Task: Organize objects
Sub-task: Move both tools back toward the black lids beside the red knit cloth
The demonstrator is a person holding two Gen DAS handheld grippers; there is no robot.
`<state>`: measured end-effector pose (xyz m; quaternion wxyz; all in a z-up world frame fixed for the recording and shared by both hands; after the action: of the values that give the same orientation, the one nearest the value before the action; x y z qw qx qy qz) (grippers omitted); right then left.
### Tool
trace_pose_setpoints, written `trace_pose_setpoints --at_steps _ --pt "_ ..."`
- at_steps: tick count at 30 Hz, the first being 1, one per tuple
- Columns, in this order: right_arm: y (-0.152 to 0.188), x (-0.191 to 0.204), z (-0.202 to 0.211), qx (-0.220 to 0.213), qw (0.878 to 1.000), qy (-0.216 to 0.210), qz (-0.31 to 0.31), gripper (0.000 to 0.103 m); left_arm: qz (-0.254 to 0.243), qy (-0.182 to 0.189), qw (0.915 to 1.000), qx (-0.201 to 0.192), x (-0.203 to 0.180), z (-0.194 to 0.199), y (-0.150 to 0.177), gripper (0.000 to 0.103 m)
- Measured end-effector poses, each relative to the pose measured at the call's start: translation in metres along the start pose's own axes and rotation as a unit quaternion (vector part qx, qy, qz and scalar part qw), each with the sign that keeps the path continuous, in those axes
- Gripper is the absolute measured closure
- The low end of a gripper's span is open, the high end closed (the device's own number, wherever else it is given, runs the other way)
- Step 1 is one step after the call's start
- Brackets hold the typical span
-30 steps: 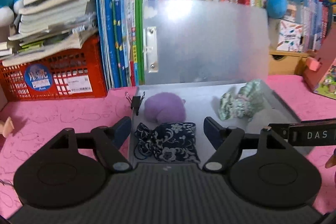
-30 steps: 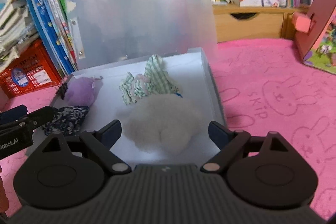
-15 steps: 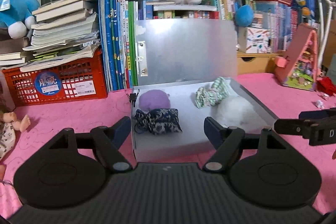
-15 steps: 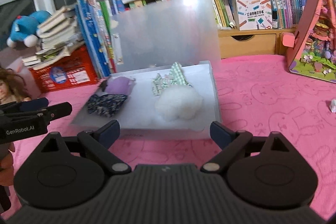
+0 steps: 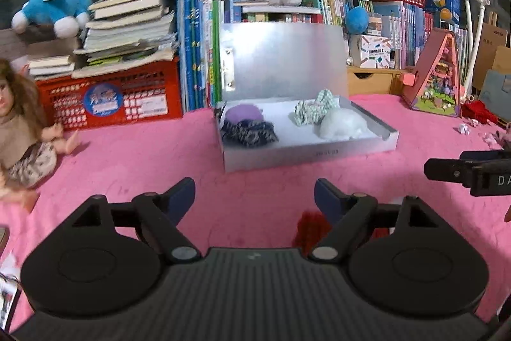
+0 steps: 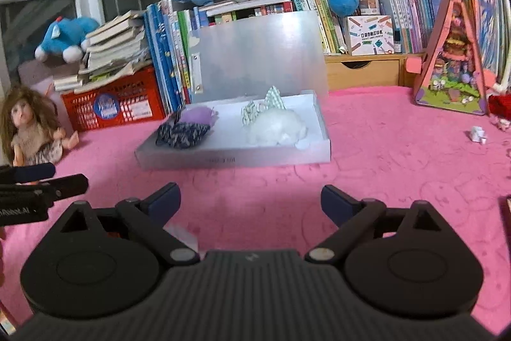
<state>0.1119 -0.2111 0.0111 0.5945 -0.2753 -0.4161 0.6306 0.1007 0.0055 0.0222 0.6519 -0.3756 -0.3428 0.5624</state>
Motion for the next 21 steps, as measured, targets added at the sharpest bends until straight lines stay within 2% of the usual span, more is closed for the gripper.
trace_pose_setpoints --at_steps 6,13,17,21 --pt "0.028 0.014 0.018 0.003 1.000 0.002 0.024 0.004 0.010 -0.017 0.9998 0.003 0.010 0.024 0.033 0.018" --pt "0.057 0.028 0.032 -0.016 0.998 0.018 0.065 0.005 -0.021 -0.026 0.9993 -0.017 0.012 0.049 0.062 0.018" --pt "0.066 0.032 0.032 -0.014 0.997 0.019 0.069 0.006 -0.008 -0.020 0.9997 -0.008 0.016 0.052 0.074 0.018" --pt "0.073 0.036 0.031 -0.007 0.998 0.016 0.067 0.008 0.011 -0.030 0.9995 0.002 0.024 0.053 0.082 0.019"
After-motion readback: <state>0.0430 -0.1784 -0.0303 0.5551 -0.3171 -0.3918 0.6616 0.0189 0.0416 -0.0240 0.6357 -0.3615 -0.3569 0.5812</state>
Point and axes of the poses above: each gripper's, at about its wrist camera, not at the fingertips, and z roughly against the way its jaws point, x to its left, y to its underside, the point moved 5 cm from there along -z, roughly the way its jaws point, and after that the axes turned 4 degrees about x, right-handed, at the moved point
